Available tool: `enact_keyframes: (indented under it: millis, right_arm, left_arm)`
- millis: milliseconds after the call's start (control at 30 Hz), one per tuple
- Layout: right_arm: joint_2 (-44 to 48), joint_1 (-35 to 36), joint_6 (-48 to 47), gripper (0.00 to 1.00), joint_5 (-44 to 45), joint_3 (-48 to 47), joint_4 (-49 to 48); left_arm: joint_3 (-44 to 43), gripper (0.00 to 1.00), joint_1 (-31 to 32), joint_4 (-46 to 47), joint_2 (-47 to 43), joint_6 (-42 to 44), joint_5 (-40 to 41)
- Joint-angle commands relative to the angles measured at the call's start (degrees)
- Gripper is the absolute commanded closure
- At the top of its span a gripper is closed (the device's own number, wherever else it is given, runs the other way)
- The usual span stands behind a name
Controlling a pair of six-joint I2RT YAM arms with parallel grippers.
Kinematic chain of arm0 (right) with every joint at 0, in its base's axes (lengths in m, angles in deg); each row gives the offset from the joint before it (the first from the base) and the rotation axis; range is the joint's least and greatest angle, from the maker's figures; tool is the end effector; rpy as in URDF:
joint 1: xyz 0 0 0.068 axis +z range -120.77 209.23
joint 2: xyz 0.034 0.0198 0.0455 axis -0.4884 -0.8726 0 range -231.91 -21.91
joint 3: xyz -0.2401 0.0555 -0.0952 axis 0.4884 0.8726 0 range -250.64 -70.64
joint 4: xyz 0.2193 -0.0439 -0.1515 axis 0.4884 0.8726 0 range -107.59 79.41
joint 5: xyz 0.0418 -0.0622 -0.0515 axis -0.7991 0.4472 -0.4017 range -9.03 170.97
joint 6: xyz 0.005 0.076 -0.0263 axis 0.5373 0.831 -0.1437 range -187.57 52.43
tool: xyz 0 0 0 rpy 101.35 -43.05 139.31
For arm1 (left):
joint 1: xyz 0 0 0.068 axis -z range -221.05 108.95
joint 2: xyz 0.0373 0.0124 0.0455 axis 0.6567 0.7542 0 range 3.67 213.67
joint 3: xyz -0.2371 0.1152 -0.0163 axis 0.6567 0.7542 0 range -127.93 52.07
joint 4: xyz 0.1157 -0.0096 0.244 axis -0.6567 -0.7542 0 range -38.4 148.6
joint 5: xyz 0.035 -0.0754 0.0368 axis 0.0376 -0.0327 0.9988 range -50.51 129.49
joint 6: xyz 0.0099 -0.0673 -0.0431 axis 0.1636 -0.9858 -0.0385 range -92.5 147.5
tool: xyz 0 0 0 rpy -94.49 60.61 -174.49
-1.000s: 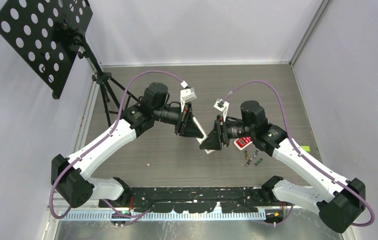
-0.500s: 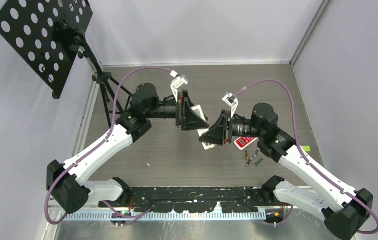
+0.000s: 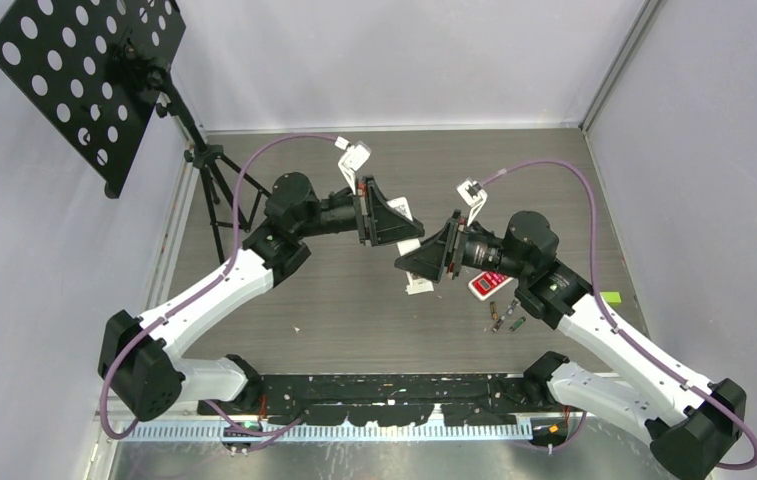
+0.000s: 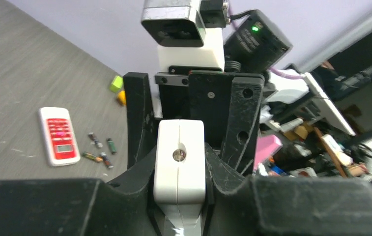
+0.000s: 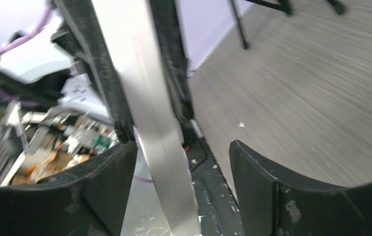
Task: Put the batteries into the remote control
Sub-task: Adjust the remote control.
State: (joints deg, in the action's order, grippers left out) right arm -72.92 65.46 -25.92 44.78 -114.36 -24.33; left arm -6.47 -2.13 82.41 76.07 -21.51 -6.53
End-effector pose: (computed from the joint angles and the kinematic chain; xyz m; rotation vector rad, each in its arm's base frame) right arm 0.1770 0.1806 0.3377 -0.4756 1.7475 1.5105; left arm 0.2211 -0.2430 0.3751 0.6429 1.6088 -1.7506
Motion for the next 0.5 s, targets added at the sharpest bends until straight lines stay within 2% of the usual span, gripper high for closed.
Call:
enact_keyframes:
  millis: [0, 133, 233, 333, 467]
  right_arm:
    - [2.6, 0.2, -3.4, 0.25, 20.1, -3.3, 15.6]
    - [2.1, 0.2, -1.9, 0.26, 34.3, -6.9, 31.8]
    - [-0.3, 0.0, 7.0, 0.3, 52.7, -10.1, 49.5]
    - [-4.5, -0.1, 15.1, 0.42, 63.2, -12.3, 64.1]
    - [-6.2, -0.3, 20.0, 0.53, 66.7, -8.5, 67.9]
  left_arm:
    - [-1.4, 1.0, 0.2, -12.3, -2.2, 11.7, 11.4]
    - [-3.2, 1.0, 0.2, -27.6, -2.2, 20.8, 28.1]
    - [-4.1, 1.0, 0.2, -33.5, -0.9, 22.9, 37.1]
    - [-3.4, 1.0, 0.2, -34.0, -0.1, 23.3, 37.7]
    - [-2.1, 1.0, 0.2, -31.6, 1.1, 22.5, 35.1]
